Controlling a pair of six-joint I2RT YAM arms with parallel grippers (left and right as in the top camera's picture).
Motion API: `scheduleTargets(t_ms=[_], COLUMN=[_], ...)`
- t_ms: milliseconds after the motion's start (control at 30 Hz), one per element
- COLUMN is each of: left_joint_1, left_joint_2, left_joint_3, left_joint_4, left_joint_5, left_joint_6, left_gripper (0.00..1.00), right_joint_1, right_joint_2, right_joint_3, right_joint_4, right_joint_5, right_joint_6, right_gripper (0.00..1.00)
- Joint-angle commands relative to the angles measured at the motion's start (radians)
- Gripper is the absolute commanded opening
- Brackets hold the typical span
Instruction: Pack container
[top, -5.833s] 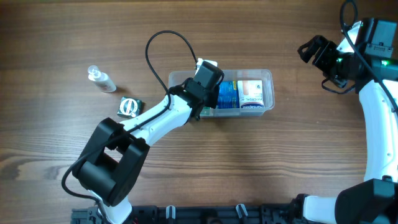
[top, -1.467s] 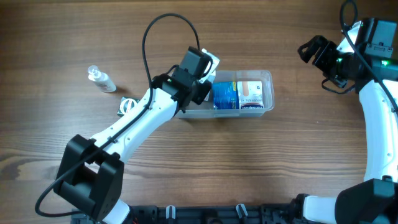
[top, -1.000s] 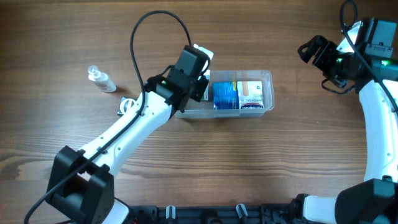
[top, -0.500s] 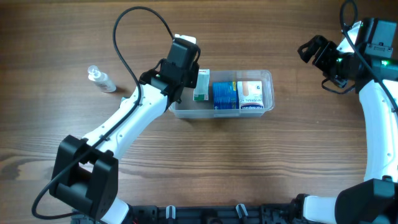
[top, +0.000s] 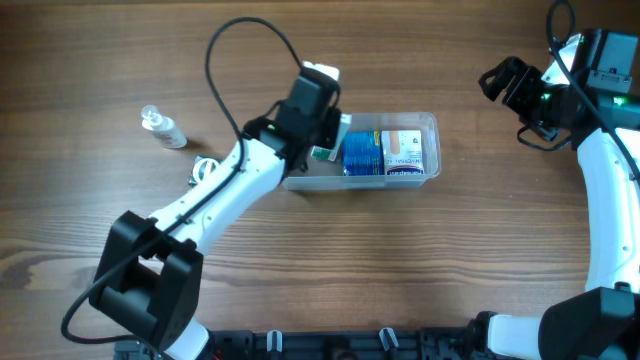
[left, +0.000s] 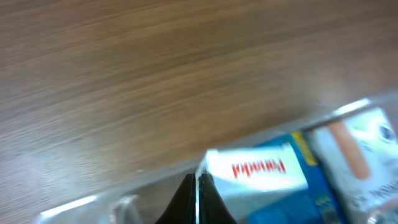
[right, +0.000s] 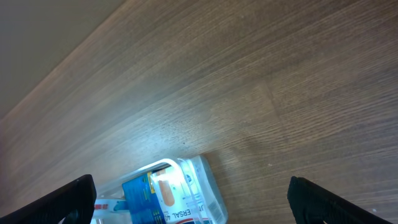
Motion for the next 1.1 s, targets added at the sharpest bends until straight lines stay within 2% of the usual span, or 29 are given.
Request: scheduleTargets(t_ms=[0, 433, 667, 833, 1067], left_joint_1=[-0.056, -0.15, -0.177, -0.188, -0.192], left_joint_2=[0.011, 0.011, 0.012, 0.042, 0.11], left_joint_3=[-0.002, -0.002, -0.002, -0.002, -0.002], left_joint_4=[0.007, -0.069, 0.035, 0.043, 0.039], left_joint_5=[0.019, 0.018, 0.019, 0.09, 0.107], left_joint_6=[0.014, 0.02, 0.05, 0.121, 0.124], left_gripper=[0.04, 0.04, 0.04, 0.04, 0.04], right_joint_1=[0.0, 0.0, 0.0, 0.0, 0.0], right_joint_2=[-0.025, -0.025, -0.025, -0.025, -0.025], right_joint_3=[0.002, 0.002, 0.002, 0.002, 0.002], right_joint_4=[0.003, 0.003, 0.003, 0.003, 0.003], right_joint_5=[-0.015, -0.015, -0.015, -0.016, -0.015], right_joint_6=[0.006, 0.006, 0.006, 0.006, 0.006], right_gripper=[1.0, 1.0, 1.0, 1.0, 1.0])
